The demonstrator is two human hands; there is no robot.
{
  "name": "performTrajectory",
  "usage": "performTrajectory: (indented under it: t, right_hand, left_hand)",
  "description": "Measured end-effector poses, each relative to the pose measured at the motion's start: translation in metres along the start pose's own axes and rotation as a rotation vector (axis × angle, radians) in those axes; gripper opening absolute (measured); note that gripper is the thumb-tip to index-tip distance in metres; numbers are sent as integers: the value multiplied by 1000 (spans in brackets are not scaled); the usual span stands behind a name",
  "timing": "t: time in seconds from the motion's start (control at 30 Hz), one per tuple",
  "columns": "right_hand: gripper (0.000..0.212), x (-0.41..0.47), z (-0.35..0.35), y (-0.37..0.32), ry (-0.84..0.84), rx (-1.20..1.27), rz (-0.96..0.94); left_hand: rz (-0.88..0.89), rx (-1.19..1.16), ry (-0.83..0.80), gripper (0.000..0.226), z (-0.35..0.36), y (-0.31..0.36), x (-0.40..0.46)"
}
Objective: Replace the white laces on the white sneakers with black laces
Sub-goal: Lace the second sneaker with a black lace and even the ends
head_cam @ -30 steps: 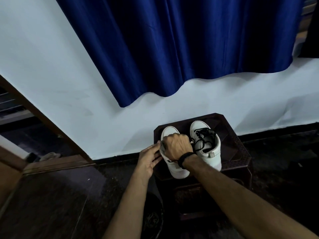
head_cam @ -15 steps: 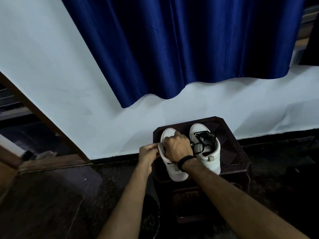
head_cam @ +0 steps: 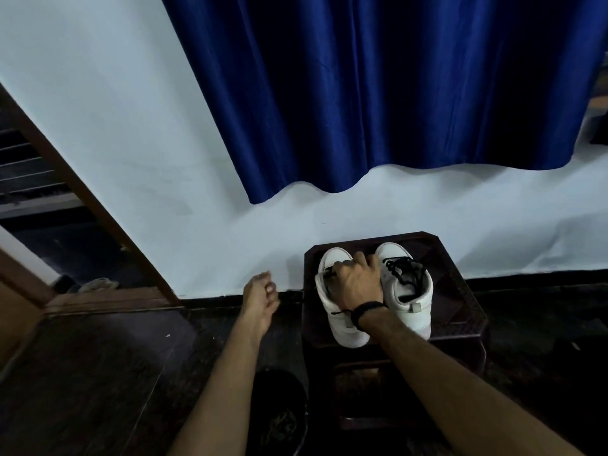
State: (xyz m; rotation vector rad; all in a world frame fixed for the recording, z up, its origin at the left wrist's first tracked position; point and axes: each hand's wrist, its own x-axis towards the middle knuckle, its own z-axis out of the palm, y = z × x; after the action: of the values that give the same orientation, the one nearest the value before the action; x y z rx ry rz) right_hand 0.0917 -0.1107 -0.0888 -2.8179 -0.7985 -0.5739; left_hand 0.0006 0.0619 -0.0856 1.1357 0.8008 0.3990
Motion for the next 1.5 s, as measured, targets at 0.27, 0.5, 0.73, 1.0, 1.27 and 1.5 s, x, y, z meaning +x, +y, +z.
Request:
performTrajectory:
  t: [0.27,0.5,0.73,1.0,1.27,1.5]
  right_hand:
    - [18,-3,-2,-2,6,63,42]
    - [23,-4,2,-2,33,116,54]
    - [30,-5,3,2,-95,236,126]
    - [39,-4,1,4,-130,325,185]
    - [39,-3,10,6,-76,392,225]
    - [36,-3,15,8,-24,400,229]
  left_hand:
    - [61,575,-146,25,-13,-8,-34]
    - [39,-608,50,35,-33,-33,-27]
    - [-31,316,-192,19,1,-14,-36]
    - [113,556,-177,13,16,-34,-44]
    - [237,912,251,47,25,-26,-26]
    - [206,806,-133,31,54,-28,-6]
